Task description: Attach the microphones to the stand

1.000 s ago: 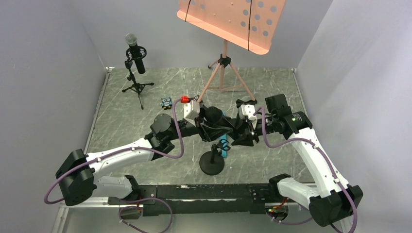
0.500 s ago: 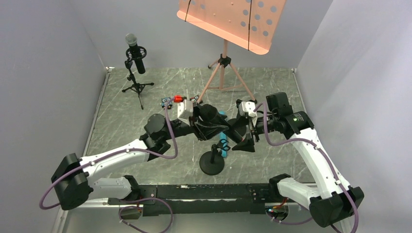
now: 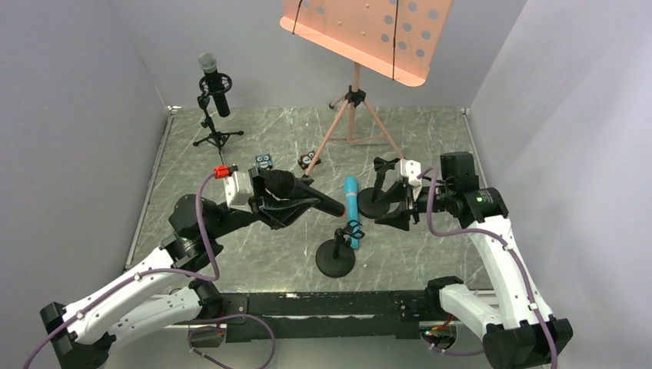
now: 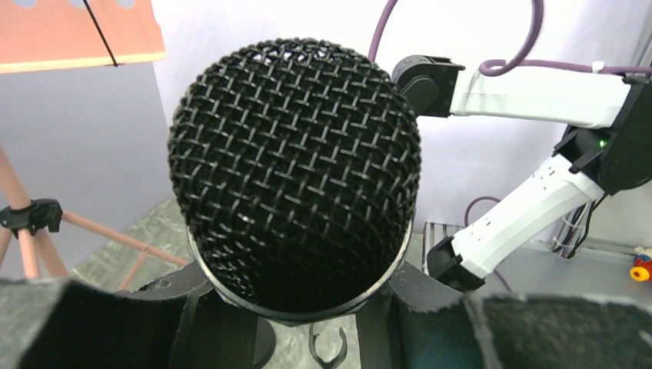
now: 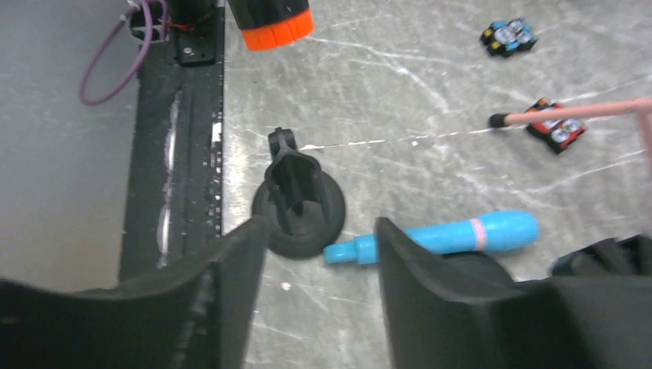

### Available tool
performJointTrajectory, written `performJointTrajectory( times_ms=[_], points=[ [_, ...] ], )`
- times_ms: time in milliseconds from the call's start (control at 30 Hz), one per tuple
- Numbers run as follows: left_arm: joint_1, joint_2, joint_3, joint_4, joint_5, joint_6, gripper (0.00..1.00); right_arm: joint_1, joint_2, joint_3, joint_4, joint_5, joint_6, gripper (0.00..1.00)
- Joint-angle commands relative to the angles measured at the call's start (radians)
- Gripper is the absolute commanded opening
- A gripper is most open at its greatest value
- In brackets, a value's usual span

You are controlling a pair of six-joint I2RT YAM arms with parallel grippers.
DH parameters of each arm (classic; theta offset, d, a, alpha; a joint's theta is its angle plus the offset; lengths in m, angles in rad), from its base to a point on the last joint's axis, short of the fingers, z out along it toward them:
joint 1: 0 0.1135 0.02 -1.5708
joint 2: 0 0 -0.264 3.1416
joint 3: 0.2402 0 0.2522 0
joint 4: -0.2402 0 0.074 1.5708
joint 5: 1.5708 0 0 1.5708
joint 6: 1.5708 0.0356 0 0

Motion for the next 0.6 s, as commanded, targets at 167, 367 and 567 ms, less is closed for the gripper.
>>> performJointTrajectory(
  times_ms=[167, 367, 567],
  points=[
    [0.003, -0.062, -0.011, -0.087, -0.014, 0.041, 0.0, 0.089, 0.164, -0.015, -0.113, -0.022, -0.354, 0.06],
    [0.004, -0.046, -0.026, -0.042, 0.019, 0.024, 0.0, 0.116, 0.293, 0.04, -0.257, -0.052, -0.508, 0.0],
    [0.004, -0.019, -0.029, -0.018, 0.034, 0.024, 0.0, 0.142, 0.278, -0.027, -0.19, -0.06, -0.475, 0.0]
  ],
)
